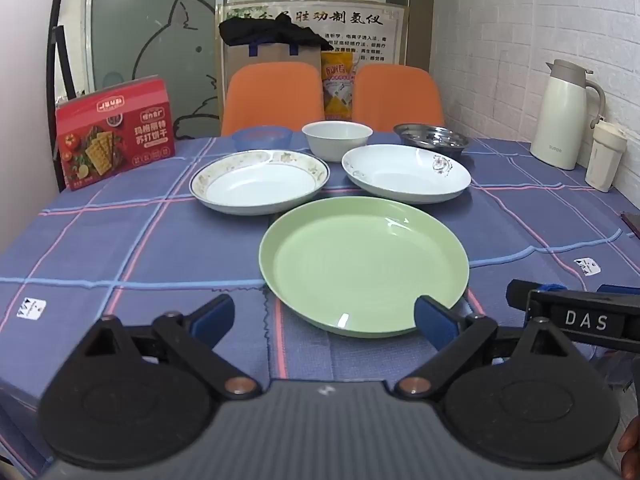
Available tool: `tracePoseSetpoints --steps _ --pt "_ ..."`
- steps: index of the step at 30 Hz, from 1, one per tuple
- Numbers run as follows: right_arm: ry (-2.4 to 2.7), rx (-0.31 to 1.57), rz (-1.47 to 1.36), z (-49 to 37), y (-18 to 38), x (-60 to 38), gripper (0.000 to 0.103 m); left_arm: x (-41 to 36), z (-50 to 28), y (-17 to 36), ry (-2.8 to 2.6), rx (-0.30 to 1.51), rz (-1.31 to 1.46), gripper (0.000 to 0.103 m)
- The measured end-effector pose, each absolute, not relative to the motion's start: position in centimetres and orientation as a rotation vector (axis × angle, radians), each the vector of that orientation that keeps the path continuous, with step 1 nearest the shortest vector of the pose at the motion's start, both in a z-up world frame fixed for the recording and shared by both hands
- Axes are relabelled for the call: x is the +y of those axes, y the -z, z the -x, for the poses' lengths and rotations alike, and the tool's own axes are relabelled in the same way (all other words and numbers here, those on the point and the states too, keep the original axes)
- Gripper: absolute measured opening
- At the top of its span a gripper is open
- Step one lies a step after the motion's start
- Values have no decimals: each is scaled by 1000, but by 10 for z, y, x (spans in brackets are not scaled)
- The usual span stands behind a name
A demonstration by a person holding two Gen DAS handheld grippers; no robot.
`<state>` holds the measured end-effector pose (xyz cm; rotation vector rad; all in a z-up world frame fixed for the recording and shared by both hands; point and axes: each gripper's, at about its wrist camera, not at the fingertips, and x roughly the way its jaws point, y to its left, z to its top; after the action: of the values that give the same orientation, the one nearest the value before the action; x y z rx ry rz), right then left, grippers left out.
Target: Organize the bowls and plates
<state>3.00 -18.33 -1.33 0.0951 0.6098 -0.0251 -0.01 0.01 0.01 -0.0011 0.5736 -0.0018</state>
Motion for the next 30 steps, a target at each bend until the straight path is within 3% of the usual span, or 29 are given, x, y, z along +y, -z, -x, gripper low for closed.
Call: tracePoseSetpoints --steps 30 --pt "35 600 -90 -29 11 -184 90 3 0 1 2 585 20 95"
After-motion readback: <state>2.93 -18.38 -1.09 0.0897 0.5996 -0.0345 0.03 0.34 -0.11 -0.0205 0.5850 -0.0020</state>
